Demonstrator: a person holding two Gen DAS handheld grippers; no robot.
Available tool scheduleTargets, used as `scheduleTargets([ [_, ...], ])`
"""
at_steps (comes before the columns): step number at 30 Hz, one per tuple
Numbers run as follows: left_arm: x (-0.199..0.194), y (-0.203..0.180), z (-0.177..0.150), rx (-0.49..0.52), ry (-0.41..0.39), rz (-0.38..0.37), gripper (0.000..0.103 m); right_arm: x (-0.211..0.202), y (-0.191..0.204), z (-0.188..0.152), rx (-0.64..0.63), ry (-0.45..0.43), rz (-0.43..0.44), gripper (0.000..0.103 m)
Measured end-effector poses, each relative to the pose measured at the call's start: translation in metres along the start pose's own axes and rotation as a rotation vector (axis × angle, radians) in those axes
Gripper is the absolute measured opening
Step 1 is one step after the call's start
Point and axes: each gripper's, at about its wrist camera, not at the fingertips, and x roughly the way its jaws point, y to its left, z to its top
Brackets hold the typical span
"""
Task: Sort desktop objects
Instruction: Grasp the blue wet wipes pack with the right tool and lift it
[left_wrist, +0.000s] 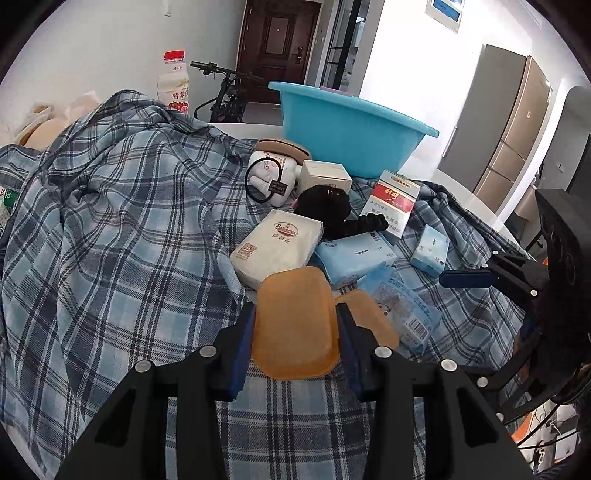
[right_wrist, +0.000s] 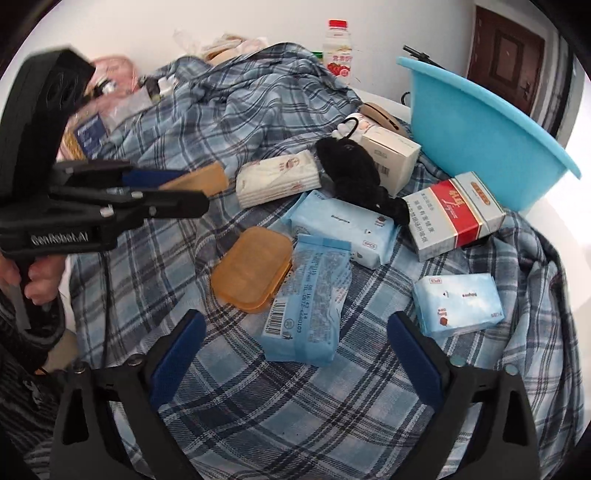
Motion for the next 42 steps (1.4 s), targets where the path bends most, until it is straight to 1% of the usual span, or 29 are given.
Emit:
scheduleTargets([
  [2,0.0,-0.002,0.0,0.011,-0.001,0.0,0.044,0.004,0.003,-0.002,-0.024,0.009,-0.022,0.087],
  [4,0.001,-0.004,0.0,0.019,0.0,0.004,0.044,0.008,0.003,-0.002,-0.02,0.02,-0.019,0.082],
  [5,0.002,-0.004,-0.001,0.022,0.002,0.005,0.044,0.01,0.002,-0.003,-0.013,0.024,-0.014,0.077],
  [7,0.003,-0.004,-0.002,0.025,0.009,0.004,0.044,0.014,-0.001,-0.004,0.003,0.024,-0.01,0.06],
  [8,0.003,-0.003,-0.002,0.023,0.012,0.004,0.044,0.016,-0.002,-0.004,0.011,0.022,-0.011,0.041],
  [10,0.004,-0.002,-0.003,0.019,0.013,0.005,0.044,0.015,-0.004,-0.007,0.014,0.009,-0.008,0.041],
  [12,0.003,0.0,-0.003,0.014,0.014,0.006,0.044,0.012,0.0,-0.009,-0.003,0.007,-0.031,0.038],
  [19,0.001,0.0,-0.002,0.012,0.007,0.005,0.044,-0.006,0.004,-0.013,-0.013,-0.007,-0.053,0.037],
  [27,-0.005,-0.007,0.001,0.022,-0.008,0.02,0.044,-0.023,-0.004,-0.019,0.023,-0.037,-0.065,0.037],
  [30,-0.009,-0.01,0.004,0.032,-0.019,0.024,0.044,-0.027,-0.008,-0.02,0.047,-0.048,-0.054,0.037],
  [36,-0.015,-0.016,0.011,0.06,-0.03,0.039,0.044,-0.041,-0.013,-0.019,0.073,-0.093,-0.05,0.038],
  [42,-0.023,-0.025,0.017,0.068,-0.045,0.008,0.044,-0.057,-0.02,-0.02,0.1,-0.135,-0.049,0.038],
])
